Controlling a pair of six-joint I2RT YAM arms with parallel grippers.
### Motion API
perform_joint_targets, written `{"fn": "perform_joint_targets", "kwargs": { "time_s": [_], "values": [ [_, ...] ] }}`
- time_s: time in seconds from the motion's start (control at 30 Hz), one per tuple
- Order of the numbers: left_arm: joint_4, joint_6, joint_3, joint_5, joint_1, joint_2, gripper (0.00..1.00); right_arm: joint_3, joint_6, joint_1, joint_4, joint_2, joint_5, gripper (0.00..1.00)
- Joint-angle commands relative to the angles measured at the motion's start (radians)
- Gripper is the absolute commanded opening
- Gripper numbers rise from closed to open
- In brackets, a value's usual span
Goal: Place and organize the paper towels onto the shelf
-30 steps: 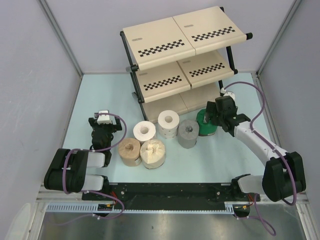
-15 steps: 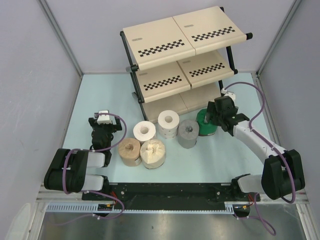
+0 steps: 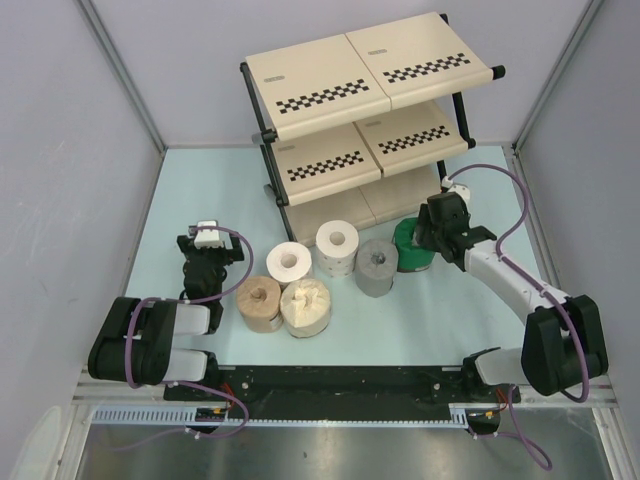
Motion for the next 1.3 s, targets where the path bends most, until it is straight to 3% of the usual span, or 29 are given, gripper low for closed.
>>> {"fn": "perform_joint_targets", "kwargs": {
  "time_s": [0.0,0.17,0.33,0.7,0.77,0.83,0.9,1.27],
  "values": [
    [0.037,-0.005,0.012,0.021,0.004,-0.013,1.00,0.001,0.008,-0.003,0.002,0.023,0.008,0.70],
    [0.039,-0.005,0.011,0.021,0.004,-0.013,1.00,0.002,0.011,0.003,-0.011,0.045,0.031,0.70],
    [0.037,-0.006,0.012,0.021,0.004,-0.013,1.00,0.002,0.010,0.018,-0.017,0.051,0.068,0.63],
    [0.037,-0.006,0.012,0.021,0.004,-0.013,1.00,0.001,0.014,0.033,-0.012,0.080,0.072,0.57],
    [0.037,-0.006,0.012,0.021,0.004,-0.013,1.00,-0.001,0.016,0.033,-0.011,0.080,0.075,0.52],
    [0.037,-0.005,0.012,0.021,0.004,-0.013,1.00,-0.007,0.028,0.033,-0.009,0.073,0.083,0.41],
    [0.037,-0.006,0.012,0.021,0.004,-0.015,1.00,-0.024,0.040,0.033,0.000,0.045,0.097,0.37],
    [0.037,-0.006,0.012,0.021,0.004,-0.015,1.00,-0.082,0.072,-0.042,0.126,-0.202,0.109,0.38]
  ]
}}
